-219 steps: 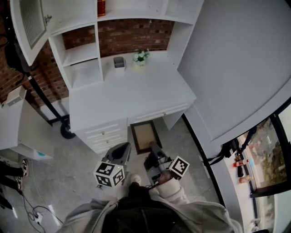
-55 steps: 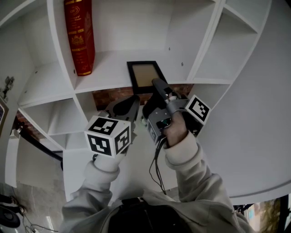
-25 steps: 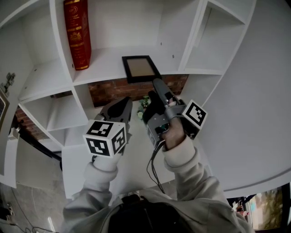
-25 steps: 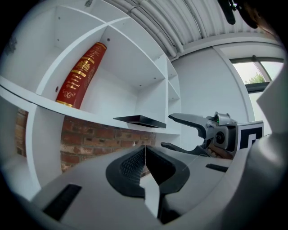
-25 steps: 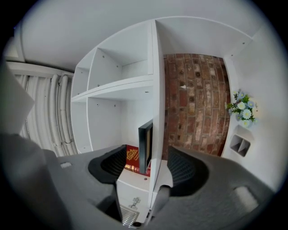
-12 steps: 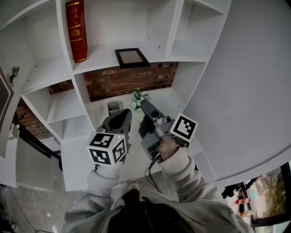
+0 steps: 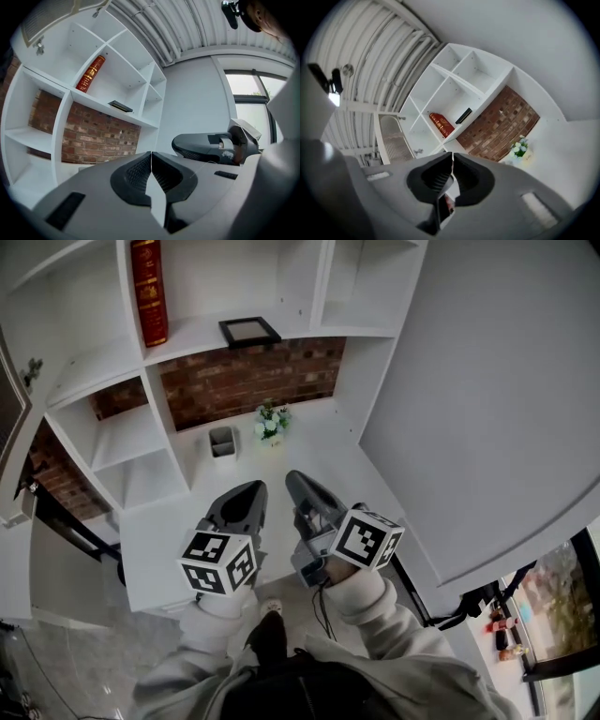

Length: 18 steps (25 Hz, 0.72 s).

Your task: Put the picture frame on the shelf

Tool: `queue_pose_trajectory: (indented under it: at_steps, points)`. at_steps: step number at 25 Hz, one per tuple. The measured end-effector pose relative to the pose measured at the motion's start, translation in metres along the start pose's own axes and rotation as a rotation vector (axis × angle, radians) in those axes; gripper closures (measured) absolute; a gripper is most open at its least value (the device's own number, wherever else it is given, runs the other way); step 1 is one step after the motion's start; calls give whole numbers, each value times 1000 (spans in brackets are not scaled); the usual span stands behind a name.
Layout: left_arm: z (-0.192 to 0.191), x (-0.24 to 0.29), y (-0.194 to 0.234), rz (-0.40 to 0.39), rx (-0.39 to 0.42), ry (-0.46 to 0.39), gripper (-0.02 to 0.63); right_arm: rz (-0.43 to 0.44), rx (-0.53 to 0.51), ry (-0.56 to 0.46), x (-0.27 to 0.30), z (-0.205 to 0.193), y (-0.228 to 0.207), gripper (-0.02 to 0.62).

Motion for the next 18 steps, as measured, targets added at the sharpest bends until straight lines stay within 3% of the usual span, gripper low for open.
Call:
queue_pose_trajectory:
  at_steps: [6, 18]
  points:
    - [-47, -51, -29, -24, -5, -8, 600, -144, -349, 115, -63, -41, 31, 588]
    - [-139, -137, -86, -64, -26, 31, 600, -243, -484, 134, -159, -116, 68, 588]
Point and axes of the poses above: the fingertips, and each gripper's own axes: x forward along the fingers, y to its left, z out of its top, the point moved 9 cm from there along -x, backward along the fingers, and after that the axes turned 12 degrees about z, right-handed, at the moved point
